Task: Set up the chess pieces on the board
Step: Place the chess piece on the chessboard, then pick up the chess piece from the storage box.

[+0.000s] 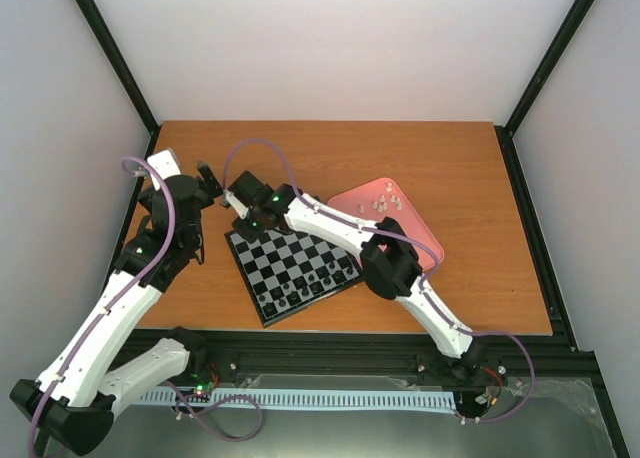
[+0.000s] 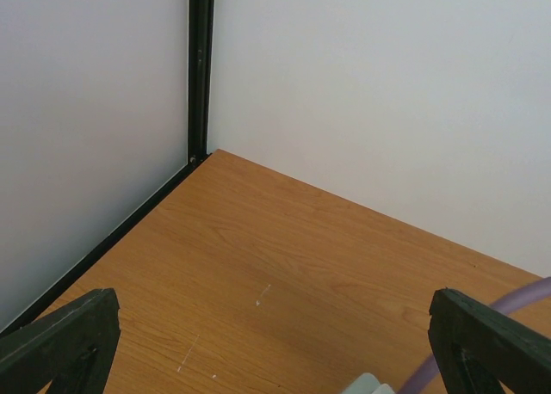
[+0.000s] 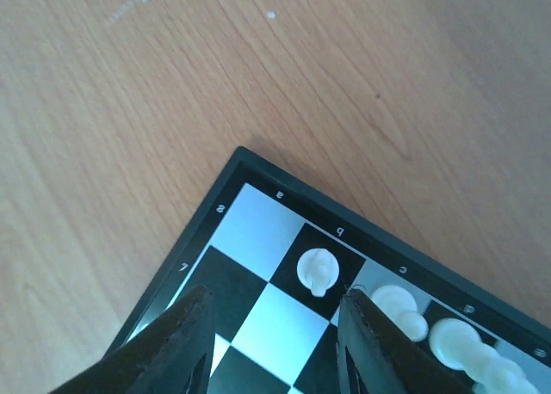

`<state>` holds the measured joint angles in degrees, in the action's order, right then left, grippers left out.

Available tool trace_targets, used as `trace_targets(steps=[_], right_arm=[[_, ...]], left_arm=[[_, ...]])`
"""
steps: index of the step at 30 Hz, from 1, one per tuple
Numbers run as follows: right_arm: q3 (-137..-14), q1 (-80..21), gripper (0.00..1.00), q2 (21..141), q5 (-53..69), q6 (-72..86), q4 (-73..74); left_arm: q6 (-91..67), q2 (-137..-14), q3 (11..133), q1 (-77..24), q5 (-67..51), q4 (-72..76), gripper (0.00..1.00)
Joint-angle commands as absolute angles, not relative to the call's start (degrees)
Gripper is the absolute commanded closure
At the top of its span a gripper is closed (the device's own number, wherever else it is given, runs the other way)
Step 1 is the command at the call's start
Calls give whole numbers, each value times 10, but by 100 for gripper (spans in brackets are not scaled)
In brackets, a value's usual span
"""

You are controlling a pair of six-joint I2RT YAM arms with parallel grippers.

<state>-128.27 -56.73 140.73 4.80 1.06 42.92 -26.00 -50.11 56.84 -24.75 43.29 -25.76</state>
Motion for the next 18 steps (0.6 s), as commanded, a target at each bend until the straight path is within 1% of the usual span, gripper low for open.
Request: trace_targets(steps=[1,4,9,11,16,18], right_arm=[[-1256,-577,59,1329,19,6,398],[-1204,-576,57,1290,-28,8,373],[-1164,-558,51,1252,-136,15,358],[-1136,-529,51,1233,-145,35,351],[-1018,-429,51,1178,-164,83,312],[-971,-393,51,1158,-198,98,296]], left_arm=[[-264,-500,581,-243,436,-256,0],[-265,-500,581,-243,436,-256,0],[-265,-505,581,-243,434,-255,0],[-264,-508,581,-243,433,-254,0],[-263,-518,584,-243,432,-254,0],[-262,-523,584,-244,431,-251,0]])
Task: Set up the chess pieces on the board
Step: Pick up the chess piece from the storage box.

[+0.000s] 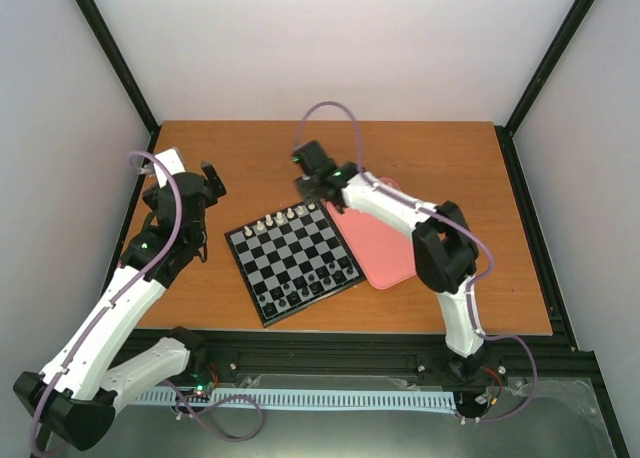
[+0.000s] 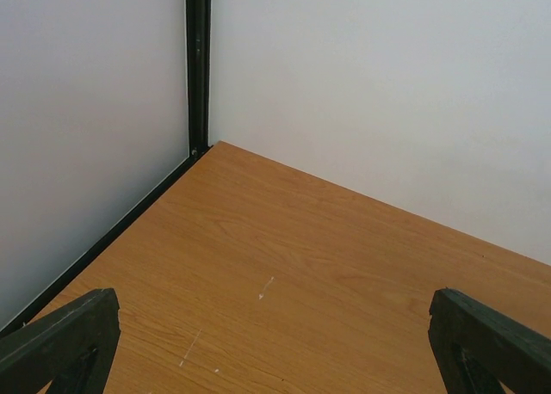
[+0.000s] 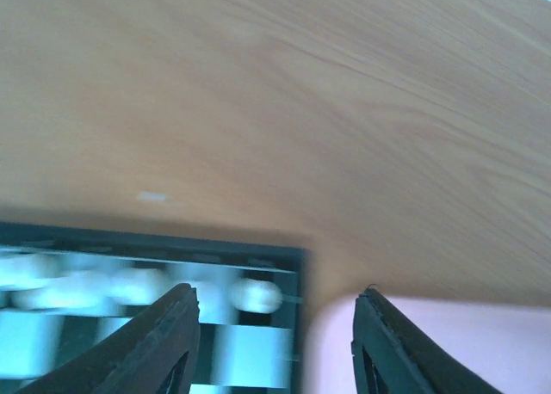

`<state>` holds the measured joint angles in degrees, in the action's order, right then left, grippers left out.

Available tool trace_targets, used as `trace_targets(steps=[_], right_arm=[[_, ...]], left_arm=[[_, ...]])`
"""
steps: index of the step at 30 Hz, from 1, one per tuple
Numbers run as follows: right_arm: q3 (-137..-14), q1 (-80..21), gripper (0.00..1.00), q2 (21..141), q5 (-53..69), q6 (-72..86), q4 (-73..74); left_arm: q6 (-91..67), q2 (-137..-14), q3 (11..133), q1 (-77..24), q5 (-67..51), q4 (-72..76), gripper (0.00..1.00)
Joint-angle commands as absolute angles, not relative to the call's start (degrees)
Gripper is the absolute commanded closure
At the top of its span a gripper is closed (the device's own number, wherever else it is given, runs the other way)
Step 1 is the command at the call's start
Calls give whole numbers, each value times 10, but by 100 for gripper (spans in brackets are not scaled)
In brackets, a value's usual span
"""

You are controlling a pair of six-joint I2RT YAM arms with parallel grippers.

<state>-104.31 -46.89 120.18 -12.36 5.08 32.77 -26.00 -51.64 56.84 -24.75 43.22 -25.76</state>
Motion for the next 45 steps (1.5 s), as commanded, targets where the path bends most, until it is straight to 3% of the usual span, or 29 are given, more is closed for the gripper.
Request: trace_targets(steps=[1,8,15,22,33,45], right_arm=[[-950,-376,51,1151,-213,105,292],[-869,-268,51,1143,-219,138,267],[-863,-226,51,1175,-224,142,257],[-898,-207,53,1221,-202,136,259],[-920,-197,68,1244,-186,133,261],[-940,-196,74,1267,-179,131,272]], left_arm=[[-262,-525,585,-243,430,-250,0],[-263,-552,589,-243,421,-243,0],[-263,-578,594,-243,422,-241,0],[-261,-598,599,-243,424,-236,0],[-260,-607,599,-243,430,-235,0],[-261,-601,596,-244,433,-238,0]])
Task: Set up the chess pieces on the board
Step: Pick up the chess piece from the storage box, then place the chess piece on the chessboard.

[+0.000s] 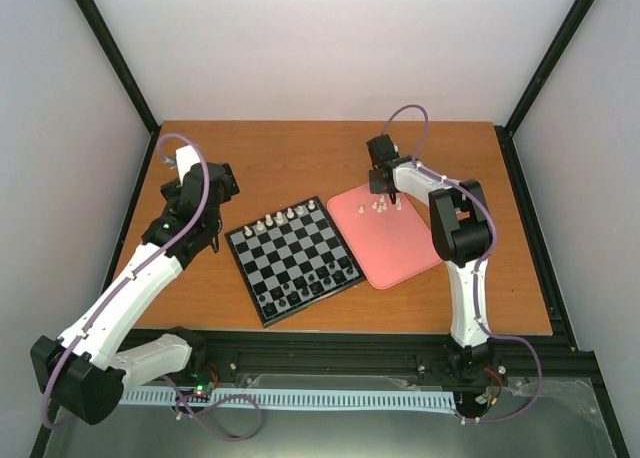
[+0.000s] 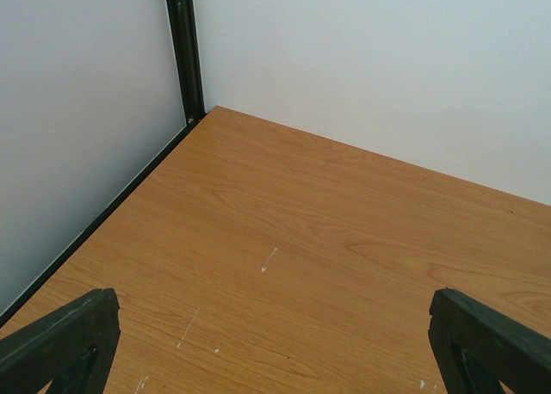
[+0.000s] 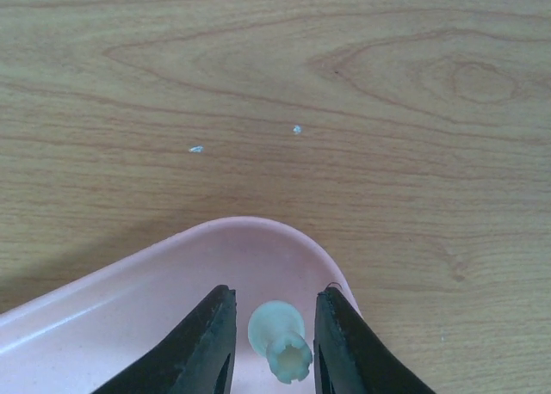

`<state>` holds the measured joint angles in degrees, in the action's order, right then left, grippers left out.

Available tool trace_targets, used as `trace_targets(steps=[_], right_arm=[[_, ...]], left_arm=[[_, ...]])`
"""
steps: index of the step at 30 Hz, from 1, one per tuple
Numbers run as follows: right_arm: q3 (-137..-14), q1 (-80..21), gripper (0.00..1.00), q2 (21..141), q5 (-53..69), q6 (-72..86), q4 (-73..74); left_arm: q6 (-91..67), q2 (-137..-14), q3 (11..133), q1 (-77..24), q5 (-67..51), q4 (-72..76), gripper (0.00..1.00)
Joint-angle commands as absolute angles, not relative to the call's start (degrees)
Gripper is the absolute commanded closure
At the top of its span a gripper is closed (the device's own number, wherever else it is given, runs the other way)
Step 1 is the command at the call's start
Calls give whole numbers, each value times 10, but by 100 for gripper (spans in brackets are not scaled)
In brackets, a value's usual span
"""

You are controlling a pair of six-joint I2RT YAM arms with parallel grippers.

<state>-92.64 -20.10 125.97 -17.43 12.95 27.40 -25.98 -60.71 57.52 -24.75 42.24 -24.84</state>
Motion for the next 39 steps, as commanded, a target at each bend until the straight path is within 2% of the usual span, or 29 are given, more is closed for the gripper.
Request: trace_targets(steps=[1,5,12,16,22,28,31,39], right_arm=[[-940,-197,75,1266,-180,131,273],[-941,-197,84,1266,-179,131,273],[-939,-197,95,1256,-172,131,274],[-916,-201,97,1219,-153,128,260],[-900,-234,97,1153,-143,112,261],[-906,-309,97,1121,-67,95,244],[-925,-354,97,1133,-6,88,229],[-1076,-468,97,1245,30,63,273]], left_arm=[[-262,-601,596,-243,432,-238,0],[-262,-602,595,-243,433,-238,0],[-262,-600,595,-243,434,-240,0],[-263,-600,595,-243,433,-241,0],[-264,-594,597,-244,434,-243,0],[-266,-575,594,-243,431,-246,0],[-268,-564,594,-243,429,-249,0],[-266,-515,596,-243,429,-260,0]])
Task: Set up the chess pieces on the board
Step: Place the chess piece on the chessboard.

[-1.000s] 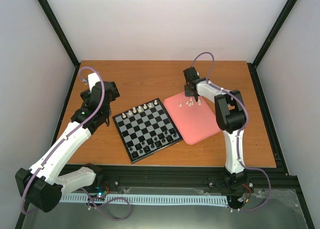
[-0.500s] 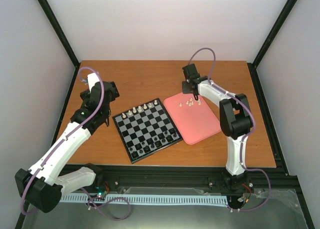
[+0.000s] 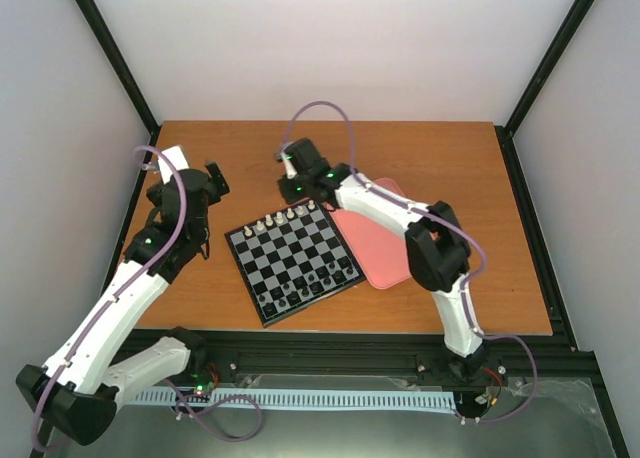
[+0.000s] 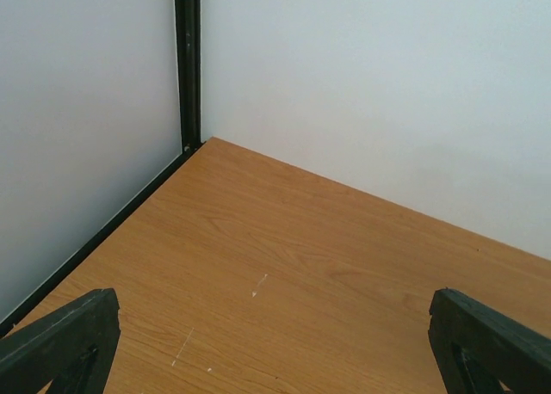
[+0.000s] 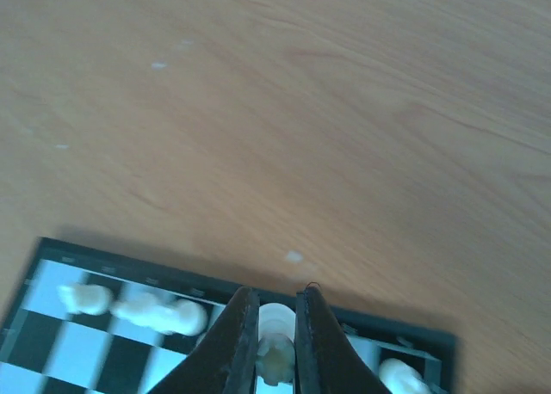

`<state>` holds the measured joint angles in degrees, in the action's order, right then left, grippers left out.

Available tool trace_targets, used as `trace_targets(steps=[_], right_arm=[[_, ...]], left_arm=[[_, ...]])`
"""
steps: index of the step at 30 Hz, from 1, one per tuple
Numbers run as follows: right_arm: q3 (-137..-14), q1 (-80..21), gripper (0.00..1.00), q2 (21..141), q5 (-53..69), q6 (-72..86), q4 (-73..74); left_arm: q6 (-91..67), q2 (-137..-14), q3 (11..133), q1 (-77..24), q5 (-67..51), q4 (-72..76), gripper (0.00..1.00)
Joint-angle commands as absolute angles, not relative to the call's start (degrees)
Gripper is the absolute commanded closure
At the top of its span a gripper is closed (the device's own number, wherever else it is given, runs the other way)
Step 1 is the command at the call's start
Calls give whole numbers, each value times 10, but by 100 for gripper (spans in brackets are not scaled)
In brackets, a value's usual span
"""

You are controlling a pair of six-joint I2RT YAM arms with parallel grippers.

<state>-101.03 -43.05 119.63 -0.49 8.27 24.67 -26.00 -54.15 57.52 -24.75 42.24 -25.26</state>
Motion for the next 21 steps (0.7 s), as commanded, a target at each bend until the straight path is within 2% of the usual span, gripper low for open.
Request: trace_targets(steps=[1,13,21], right_arm=[[-1101,-477,97,1262,37,60,280],[-1281,-553,97,1386,89,8,383],[-1313,-578,97,1416,105,-13,395]], left_arm=[[-265,-507,594,-243,428,-260,0],[-265,-481,587,-243,430,-271,0],[-267,-471,581,-243,424,-271,0]])
